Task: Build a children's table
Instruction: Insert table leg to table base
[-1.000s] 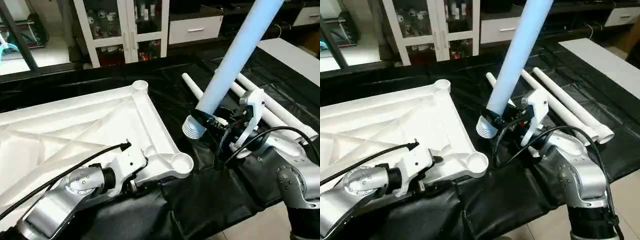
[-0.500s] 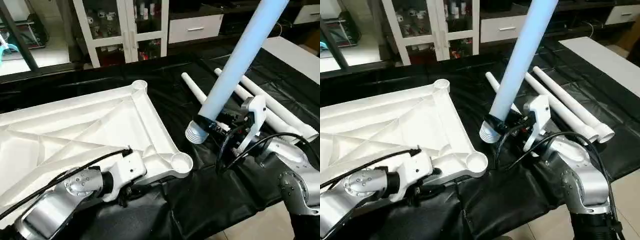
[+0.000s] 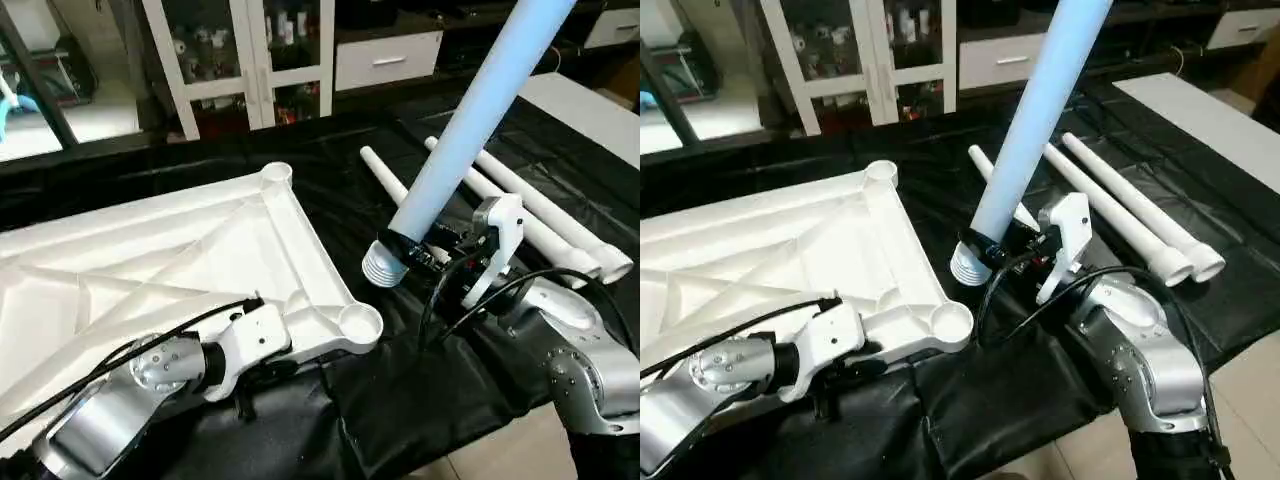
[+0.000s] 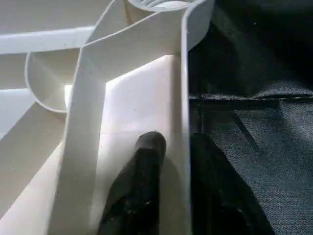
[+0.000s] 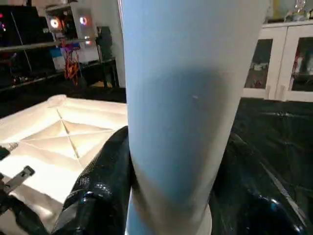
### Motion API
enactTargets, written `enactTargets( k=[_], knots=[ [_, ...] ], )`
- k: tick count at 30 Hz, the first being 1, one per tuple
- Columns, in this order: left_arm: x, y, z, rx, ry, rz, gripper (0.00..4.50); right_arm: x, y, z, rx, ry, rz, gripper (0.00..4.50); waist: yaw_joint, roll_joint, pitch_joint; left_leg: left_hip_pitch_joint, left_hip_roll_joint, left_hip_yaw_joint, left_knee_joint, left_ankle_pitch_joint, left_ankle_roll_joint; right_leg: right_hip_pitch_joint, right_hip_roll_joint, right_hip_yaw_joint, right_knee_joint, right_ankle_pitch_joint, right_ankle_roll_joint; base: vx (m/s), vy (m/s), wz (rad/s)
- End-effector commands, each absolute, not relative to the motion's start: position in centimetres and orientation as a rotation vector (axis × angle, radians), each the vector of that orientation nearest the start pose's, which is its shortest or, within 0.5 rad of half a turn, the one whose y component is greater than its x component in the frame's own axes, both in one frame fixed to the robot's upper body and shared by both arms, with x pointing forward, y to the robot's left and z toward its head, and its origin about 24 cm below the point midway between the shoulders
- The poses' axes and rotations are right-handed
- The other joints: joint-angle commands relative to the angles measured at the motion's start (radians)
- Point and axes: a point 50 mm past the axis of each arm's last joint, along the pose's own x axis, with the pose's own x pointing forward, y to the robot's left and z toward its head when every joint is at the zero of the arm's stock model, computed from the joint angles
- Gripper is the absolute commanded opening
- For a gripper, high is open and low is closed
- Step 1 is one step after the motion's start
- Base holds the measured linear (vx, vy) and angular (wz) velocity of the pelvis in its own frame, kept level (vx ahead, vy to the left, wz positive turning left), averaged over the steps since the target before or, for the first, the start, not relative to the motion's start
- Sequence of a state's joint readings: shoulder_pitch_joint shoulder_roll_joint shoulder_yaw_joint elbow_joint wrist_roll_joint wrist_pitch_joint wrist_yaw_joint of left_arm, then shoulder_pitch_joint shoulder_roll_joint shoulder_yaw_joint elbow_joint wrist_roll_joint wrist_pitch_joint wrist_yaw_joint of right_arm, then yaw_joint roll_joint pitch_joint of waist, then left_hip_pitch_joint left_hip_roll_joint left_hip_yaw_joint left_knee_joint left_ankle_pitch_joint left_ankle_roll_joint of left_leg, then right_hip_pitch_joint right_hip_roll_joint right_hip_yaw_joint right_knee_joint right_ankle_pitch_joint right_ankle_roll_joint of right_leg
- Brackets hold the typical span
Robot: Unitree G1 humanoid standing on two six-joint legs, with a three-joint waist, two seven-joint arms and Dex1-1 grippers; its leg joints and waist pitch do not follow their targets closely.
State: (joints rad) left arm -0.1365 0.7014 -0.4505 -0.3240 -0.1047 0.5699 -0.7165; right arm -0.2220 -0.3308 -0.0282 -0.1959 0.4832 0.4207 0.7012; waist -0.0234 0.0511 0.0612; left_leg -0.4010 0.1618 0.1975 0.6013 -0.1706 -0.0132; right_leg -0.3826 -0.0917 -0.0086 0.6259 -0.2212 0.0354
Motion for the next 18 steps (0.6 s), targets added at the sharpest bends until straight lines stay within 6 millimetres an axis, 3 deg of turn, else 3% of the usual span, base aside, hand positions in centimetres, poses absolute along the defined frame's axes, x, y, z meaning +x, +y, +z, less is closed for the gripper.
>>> enactTargets(
  k=[1, 2, 4, 5, 6, 7, 8, 9, 10, 11, 12, 14, 15, 18],
  knots=[
    [22.2, 15.7, 4.1, 0.596, 0.613, -1.019, 0.76, 26.8, -15.1, 12.5, 0.143, -0.046, 0.869, 1.87, -0.001, -0.004, -0.047, 0.039, 0.053, -0.038, -0.092, -0.435, -0.067, 0.001, -0.033, 0.023, -0.099, -0.328, -0.164, 0.0, 0.0, 0.0],
    [22.2, 15.5, 4.2, 0.593, 0.609, -1.027, 0.68, 26.7, -15.2, 12.5, 0.153, -0.044, 0.87, 1.87, 0.001, 0.016, -0.053, 0.044, 0.053, -0.041, -0.09, -0.437, -0.073, 0.003, -0.036, 0.022, -0.096, -0.33, -0.164, 0.0, 0.0, 0.0],
    [22.2, 15.0, 4.5, 0.582, 0.596, -1.058, 0.68, 26.8, -15.5, 12.2, 0.135, -0.038, 0.872, 1.87, -0.005, 0.01, -0.055, 0.041, 0.052, -0.041, -0.091, -0.447, -0.079, 0.003, -0.031, 0.018, -0.099, -0.316, -0.162, 0.0, 0.0, 0.0],
    [22.3, 14.8, 4.3, 0.574, 0.596, -1.067, 0.6, 27.0, -15.7, 11.9, 0.126, -0.033, 0.859, 1.87, -0.006, -0.008, -0.05, 0.035, 0.051, -0.038, -0.092, -0.442, -0.071, 0.001, -0.03, 0.019, -0.101, -0.32, -0.16, 0.0, 0.0, 0.0],
    [22.3, 15.0, 3.9, 0.604, 0.607, -1.082, 0.39, 27.9, -16.1, 10.9, 0.057, -0.028, 0.763, 1.87, -0.003, 0.007, -0.061, 0.042, 0.051, -0.038, -0.087, -0.438, -0.069, 0.001, -0.035, 0.021, -0.099, -0.342, -0.161, 0.0, 0.0, 0.0],
    [22.3, 15.0, 3.9, 0.608, 0.611, -1.086, 0.39, 28.2, -16.2, 10.8, 0.038, -0.026, 0.735, 1.87, -0.004, 0.016, -0.059, 0.044, 0.052, -0.038, -0.086, -0.439, -0.076, -0.006, -0.037, 0.021, -0.102, -0.35, -0.163, 0.0, 0.0, 0.0],
    [22.2, 15.2, 3.9, 0.594, 0.616, -1.083, 0.25, 28.3, -16.3, 10.7, 0.029, -0.024, 0.719, 1.87, -0.009, 0.011, -0.055, 0.043, 0.049, -0.038, -0.087, -0.46, -0.084, -0.007, -0.035, 0.018, -0.107, -0.376, -0.164, 0.0, 0.0, 0.0],
    [22.2, 15.2, 3.8, 0.583, 0.617, -1.079, 0.22, 28.3, -16.3, 10.7, 0.03, -0.023, 0.717, 1.87, -0.009, 0.011, -0.056, 0.044, 0.048, -0.038, -0.086, -0.469, -0.086, -0.006, -0.034, 0.018, -0.106, -0.388, -0.162, 0.0, 0.0, 0.0],
    [22.2, 15.9, 3.3, 0.613, 0.632, -1.067, 0.13, 28.4, -16.4, 10.8, 0.039, -0.028, 0.717, 1.87, -0.007, 0.004, -0.061, 0.043, 0.049, -0.04, -0.085, -0.463, -0.075, -0.002, -0.035, 0.02, -0.104, -0.381, -0.16, 0.0, 0.0, 0.0],
    [22.2, 16.3, 3.0, 0.638, 0.639, -1.062, 0.05, 28.4, -16.4, 10.9, 0.046, -0.034, 0.715, 1.87, -0.008, 0.007, -0.061, 0.042, 0.049, -0.04, -0.087, -0.459, -0.071, -0.001, -0.034, 0.019, -0.104, -0.375, -0.158, 0.0, 0.0, 0.0],
    [22.2, 16.3, 3.0, 0.638, 0.639, -1.062, 0.05, 28.4, -16.4, 10.9, 0.046, -0.034, 0.715, 1.87, -0.008, 0.001, -0.062, 0.038, 0.05, -0.041, -0.088, -0.446, -0.062, 0.002, -0.034, 0.019, -0.101, -0.364, -0.155, 0.0, 0.0, 0.0],
    [22.3, 17.0, 3.1, 0.622, 0.648, -1.029, 0.05, 28.5, -16.5, 11.1, 0.059, -0.039, 0.716, 1.87, -0.008, 0.001, -0.063, 0.038, 0.051, -0.038, -0.087, -0.438, -0.056, 0.001, -0.034, 0.019, -0.1, -0.352, -0.158, 0.0, 0.0, 0.0],
    [22.4, 17.5, 3.2, 0.614, 0.652, -1.01, 0.05, 28.5, -16.5, 11.1, 0.055, -0.039, 0.725, 1.87, -0.01, -0.01, -0.063, 0.036, 0.05, -0.037, -0.086, -0.433, -0.05, 0.001, -0.033, 0.019, -0.102, -0.358, -0.158, 0.0, 0.0, 0.0],
    [22.5, 18.9, 3.3, 0.598, 0.667, -0.96, 0.05, 28.8, -16.4, 11.1, 0.043, -0.046, 0.737, 1.87, -0.012, -0.017, -0.061, 0.034, 0.049, -0.037, -0.084, -0.422, -0.04, 0.001, -0.038, 0.019, -0.103, -0.413, -0.151, 0.0, 0.0, 0.0]
  ],
)
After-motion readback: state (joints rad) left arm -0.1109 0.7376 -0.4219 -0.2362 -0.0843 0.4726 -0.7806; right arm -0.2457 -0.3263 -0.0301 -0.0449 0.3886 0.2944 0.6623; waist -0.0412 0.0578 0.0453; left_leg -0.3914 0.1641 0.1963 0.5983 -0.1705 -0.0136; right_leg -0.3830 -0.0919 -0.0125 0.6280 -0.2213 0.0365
